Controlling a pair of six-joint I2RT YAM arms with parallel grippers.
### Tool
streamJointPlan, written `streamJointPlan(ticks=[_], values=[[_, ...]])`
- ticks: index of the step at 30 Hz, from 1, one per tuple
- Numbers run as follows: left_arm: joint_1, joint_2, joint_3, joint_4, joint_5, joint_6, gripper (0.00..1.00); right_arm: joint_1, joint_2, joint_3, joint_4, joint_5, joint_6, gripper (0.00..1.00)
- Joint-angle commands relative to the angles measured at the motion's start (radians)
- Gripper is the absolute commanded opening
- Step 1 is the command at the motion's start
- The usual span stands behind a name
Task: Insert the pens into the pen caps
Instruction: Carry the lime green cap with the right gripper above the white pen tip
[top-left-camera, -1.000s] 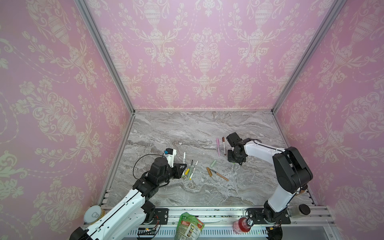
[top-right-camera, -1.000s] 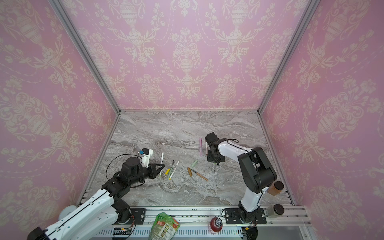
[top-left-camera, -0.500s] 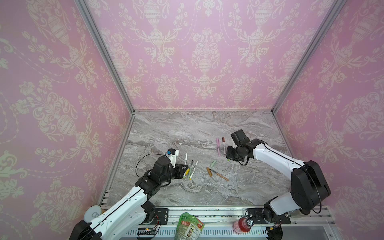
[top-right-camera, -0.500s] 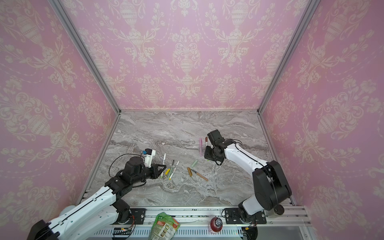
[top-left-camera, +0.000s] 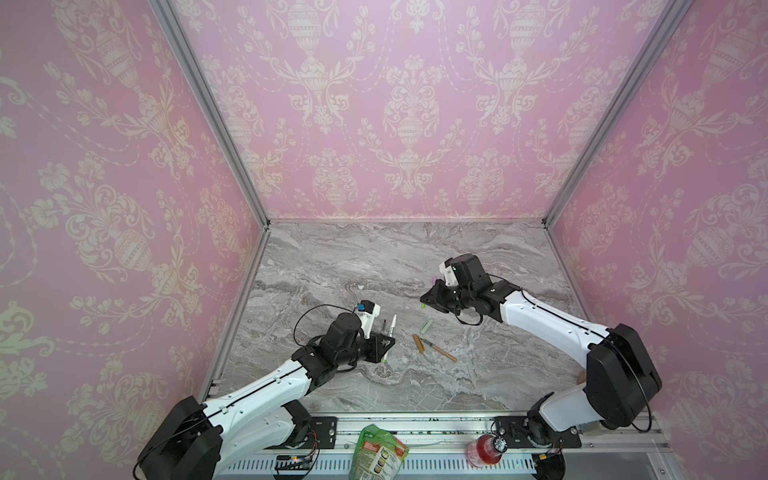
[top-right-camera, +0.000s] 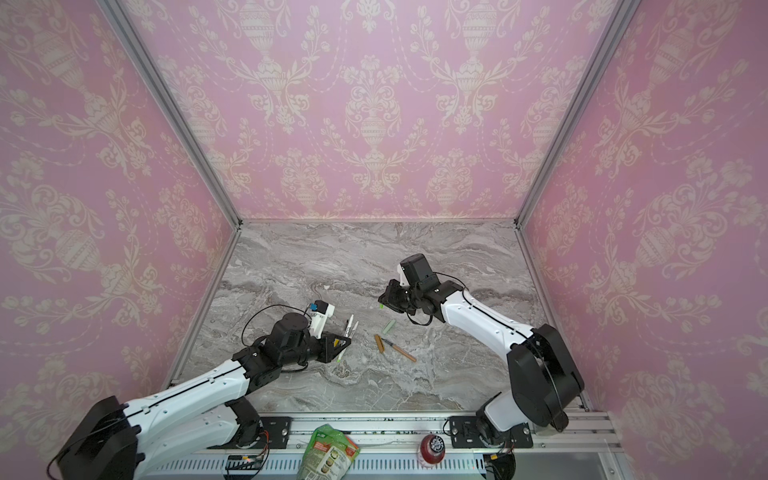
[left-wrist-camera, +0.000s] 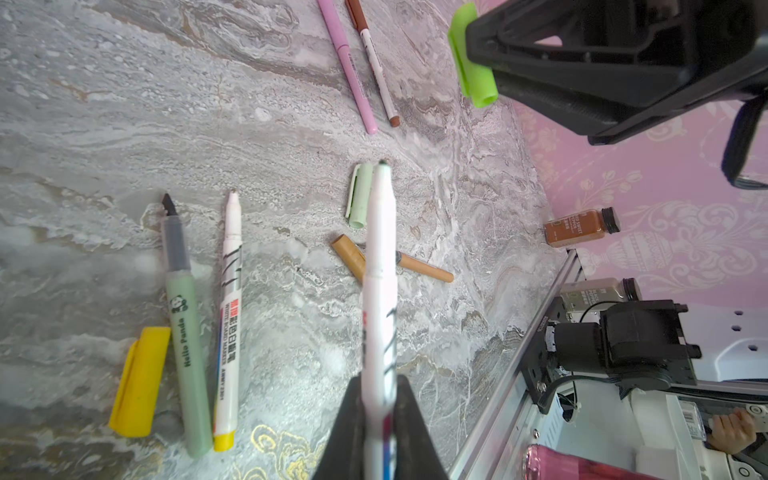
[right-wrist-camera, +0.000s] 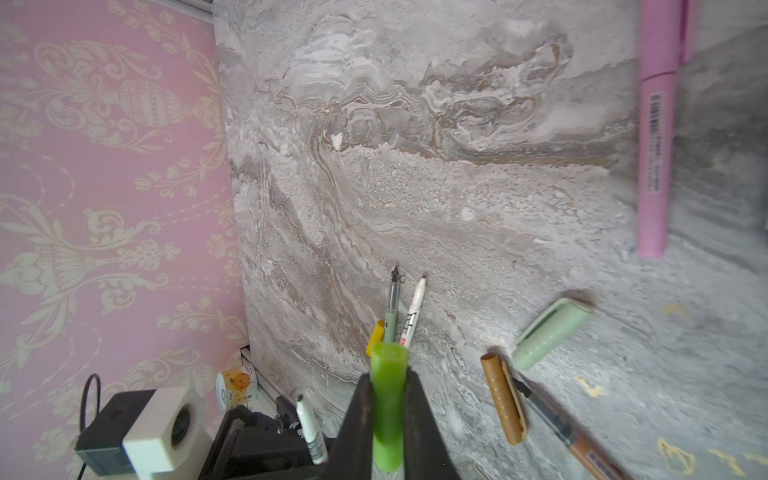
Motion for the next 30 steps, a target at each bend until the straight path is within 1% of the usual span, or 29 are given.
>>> streamJointPlan(ticks=[1,6,12,23,30], values=[[-0.017,0.025,0.033,0.056,0.031,0.005,0.0,0.034,0.039,0.038,0.079,-0.03,0.058,0.0],[-0.023,0.055,0.044,0.067,0.027,0.007,0.0,0.072,0.081,0.043,0.133,-0.049,0.088,0.0],[-0.028,0.076,0.051,0.078,0.021,0.007,0.0,0.099,0.11,0.055,0.154,-0.059,0.102,0.0],[-0.029,0.056,0.034,0.073,-0.02,0.007,0.0,0.109,0.101,0.055,0.144,-0.052,0.099,0.0],[-0.029,0.038,0.033,0.063,-0.023,0.01,0.0,0.108,0.101,0.069,0.123,-0.04,0.085,0.0]])
